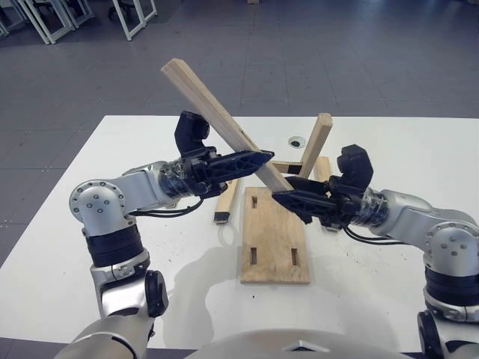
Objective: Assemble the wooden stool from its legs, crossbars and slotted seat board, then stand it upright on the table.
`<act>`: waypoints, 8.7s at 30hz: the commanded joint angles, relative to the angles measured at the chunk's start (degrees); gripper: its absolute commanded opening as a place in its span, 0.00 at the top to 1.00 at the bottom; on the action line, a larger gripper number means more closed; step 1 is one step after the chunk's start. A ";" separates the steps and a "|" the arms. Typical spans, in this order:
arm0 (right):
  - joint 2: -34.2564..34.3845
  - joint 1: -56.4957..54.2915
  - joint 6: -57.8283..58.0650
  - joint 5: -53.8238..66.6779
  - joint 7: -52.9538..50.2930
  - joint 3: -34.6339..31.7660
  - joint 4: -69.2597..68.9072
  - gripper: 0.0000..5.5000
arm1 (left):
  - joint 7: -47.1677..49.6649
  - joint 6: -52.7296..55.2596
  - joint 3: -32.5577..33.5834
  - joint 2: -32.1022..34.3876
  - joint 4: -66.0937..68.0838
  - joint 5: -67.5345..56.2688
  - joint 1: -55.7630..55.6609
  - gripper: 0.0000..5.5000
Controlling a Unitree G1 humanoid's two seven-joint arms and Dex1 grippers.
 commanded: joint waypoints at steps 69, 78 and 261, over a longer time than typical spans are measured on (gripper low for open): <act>-27.96 15.46 -17.26 -60.59 16.00 16.63 -0.69 0.27 | -29.98 -65.93 -30.22 7.87 24.84 60.60 10.57 0.63; -26.71 15.66 -17.49 -61.44 15.42 16.87 -0.48 0.27 | -31.79 -58.41 -33.32 9.43 23.69 60.37 8.62 0.63; -2.33 12.37 -25.10 -64.48 8.26 26.01 22.97 0.00 | 35.37 -17.93 5.61 -9.50 -8.74 1.44 -28.56 0.41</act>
